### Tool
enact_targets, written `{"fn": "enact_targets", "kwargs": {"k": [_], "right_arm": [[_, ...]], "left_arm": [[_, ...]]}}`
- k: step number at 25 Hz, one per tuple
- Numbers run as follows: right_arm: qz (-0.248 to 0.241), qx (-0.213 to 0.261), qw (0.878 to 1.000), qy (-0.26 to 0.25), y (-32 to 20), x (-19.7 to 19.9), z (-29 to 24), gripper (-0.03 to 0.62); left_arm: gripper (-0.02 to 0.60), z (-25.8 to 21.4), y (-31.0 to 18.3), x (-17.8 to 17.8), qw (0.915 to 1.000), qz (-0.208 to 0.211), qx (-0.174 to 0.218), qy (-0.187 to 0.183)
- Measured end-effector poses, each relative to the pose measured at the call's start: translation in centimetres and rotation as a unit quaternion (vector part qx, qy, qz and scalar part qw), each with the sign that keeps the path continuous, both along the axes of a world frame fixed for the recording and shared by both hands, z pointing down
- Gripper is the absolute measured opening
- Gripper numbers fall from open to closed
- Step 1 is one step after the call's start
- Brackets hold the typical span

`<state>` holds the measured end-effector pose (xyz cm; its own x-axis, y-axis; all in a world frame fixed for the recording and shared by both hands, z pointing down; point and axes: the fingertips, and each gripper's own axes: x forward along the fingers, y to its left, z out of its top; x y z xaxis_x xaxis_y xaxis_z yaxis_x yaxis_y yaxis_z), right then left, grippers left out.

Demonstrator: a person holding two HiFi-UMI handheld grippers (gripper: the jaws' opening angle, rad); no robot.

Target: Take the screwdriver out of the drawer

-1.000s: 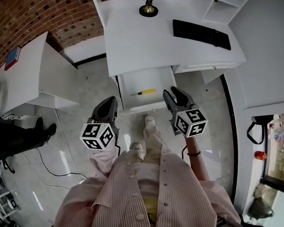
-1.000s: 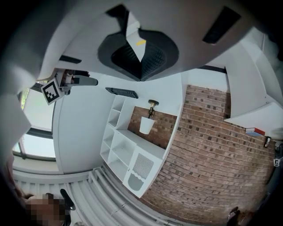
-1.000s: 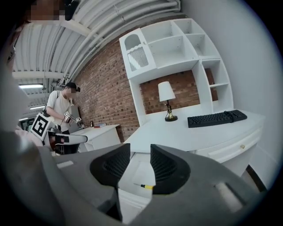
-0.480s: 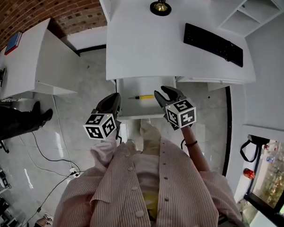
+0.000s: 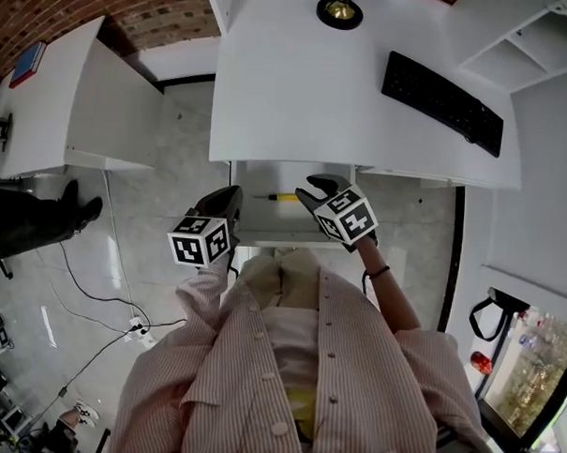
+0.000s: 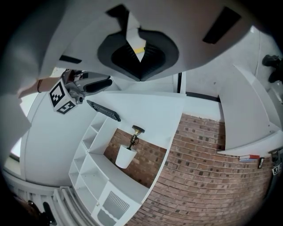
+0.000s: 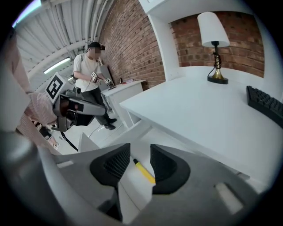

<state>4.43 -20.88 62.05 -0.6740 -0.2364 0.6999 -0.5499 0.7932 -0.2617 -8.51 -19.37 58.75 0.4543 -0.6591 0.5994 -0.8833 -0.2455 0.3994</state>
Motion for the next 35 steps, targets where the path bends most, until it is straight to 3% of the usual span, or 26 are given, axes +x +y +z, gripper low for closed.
{"fn": "enact_targets", "kwargs": {"k": [11,22,35], "right_arm": [[-0.097,-0.031,0.991,0.085,0.1,-2.4,7.5,0.129],[-0.19,-0.04,0.967,0.165,2.2,-3.5,14.0,0.13],[-0.234,-0.038,0.945,0.224,3.1,-3.6,18.1,0.129]], "left_arm": [[-0.002,4.1,-1.4,-0.3,0.9974,0.034,-0.062,-0.01],[-0.002,7.0,-1.2,0.6,0.9924,0.071,-0.099,-0.009],[-0.002,8.2,-1.3,0.5,0.9901,0.075,-0.119,0.006]]}}
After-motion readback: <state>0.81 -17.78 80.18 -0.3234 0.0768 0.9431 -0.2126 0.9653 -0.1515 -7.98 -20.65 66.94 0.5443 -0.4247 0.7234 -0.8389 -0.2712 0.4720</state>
